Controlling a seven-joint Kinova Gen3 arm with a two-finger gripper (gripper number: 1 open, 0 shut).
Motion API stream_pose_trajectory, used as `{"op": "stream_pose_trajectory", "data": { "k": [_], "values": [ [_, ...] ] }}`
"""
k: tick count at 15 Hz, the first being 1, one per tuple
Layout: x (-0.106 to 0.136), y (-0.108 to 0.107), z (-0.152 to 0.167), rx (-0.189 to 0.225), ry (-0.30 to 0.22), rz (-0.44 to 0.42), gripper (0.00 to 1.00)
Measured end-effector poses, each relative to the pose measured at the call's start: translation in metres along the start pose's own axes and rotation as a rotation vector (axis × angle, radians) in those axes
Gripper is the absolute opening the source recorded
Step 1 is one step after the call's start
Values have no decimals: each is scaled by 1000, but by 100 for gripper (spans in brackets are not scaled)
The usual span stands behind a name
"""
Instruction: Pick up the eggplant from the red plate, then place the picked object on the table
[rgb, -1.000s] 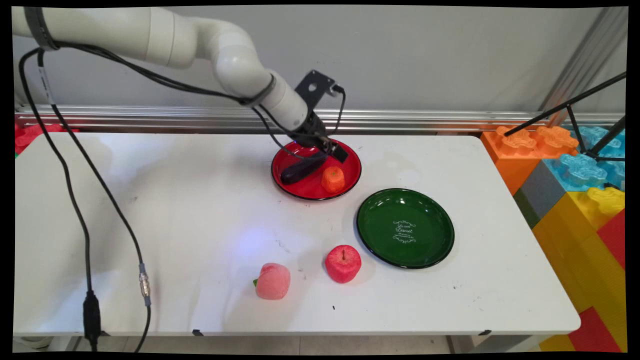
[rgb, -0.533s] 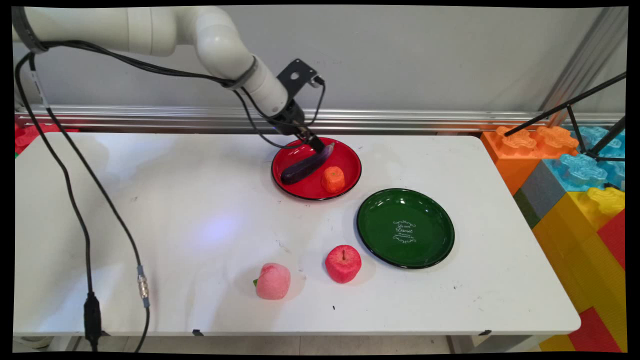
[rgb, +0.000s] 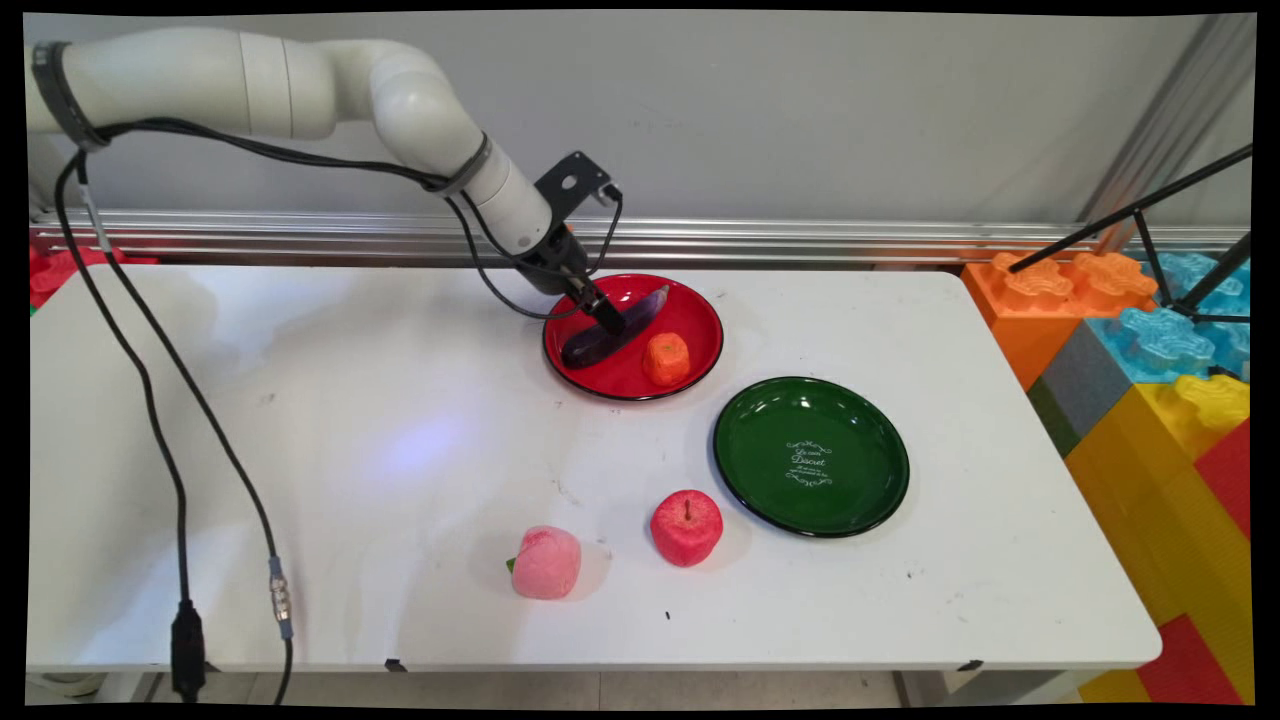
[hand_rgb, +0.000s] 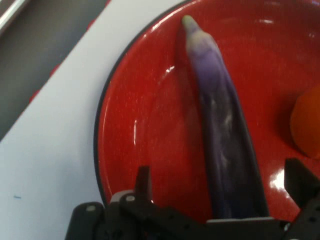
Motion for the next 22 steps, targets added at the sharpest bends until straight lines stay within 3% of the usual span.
{"op": "stream_pose_trajectory", "data": {
  "k": [8,9,17,22],
  "values": [
    [-17,-12,17,-30,-16,42,100],
    [-17,-12,17,-35,-15,49,0],
    [-21,-7,16,-72,-4,92,0],
    [-13,-4,4,-75,33,103,0]
  ]
}}
